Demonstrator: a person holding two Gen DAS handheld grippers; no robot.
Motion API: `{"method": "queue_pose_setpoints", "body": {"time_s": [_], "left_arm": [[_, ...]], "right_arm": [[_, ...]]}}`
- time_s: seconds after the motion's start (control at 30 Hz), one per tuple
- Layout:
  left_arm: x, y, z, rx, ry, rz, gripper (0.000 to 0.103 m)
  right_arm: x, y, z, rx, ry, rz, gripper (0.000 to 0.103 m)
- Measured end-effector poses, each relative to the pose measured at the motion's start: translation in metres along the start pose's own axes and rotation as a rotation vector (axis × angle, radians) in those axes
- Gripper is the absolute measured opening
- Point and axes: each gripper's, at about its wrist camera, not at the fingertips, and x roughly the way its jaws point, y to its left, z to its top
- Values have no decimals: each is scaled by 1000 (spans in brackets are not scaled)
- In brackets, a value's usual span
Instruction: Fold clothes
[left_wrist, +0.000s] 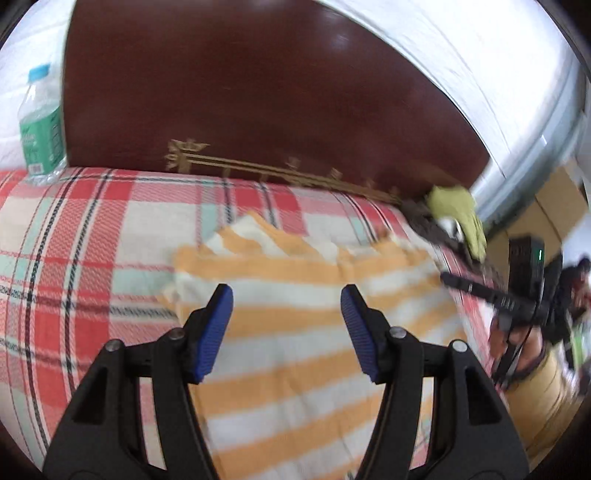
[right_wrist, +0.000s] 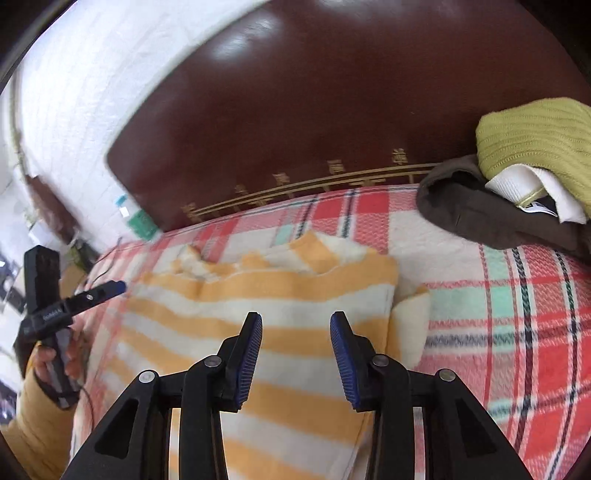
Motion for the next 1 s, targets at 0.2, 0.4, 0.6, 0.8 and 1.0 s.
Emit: {"method": "queue_pose_setpoints", "body": {"time_s": [0.2, 0.4, 0.6, 0.8, 1.0], "left_arm": [[14, -3, -35, 26, 78, 34, 62], [-6, -35, -44, 50, 14, 25, 62], [-16, -147, -82, 443, 0, 13, 75], [32, -231, -124, 797, 88, 41, 76], [69, -252, -127, 858, 104, 105, 78]], "right_arm": [[3, 0, -28, -23, 95, -24, 40], [-11, -6, -33, 81, 62, 32, 43], [-63, -22, -55, 211, -26, 109, 70], [-90, -39, -82, 315, -51, 131, 71], [-96, -57, -101, 371, -44, 149, 71]]}}
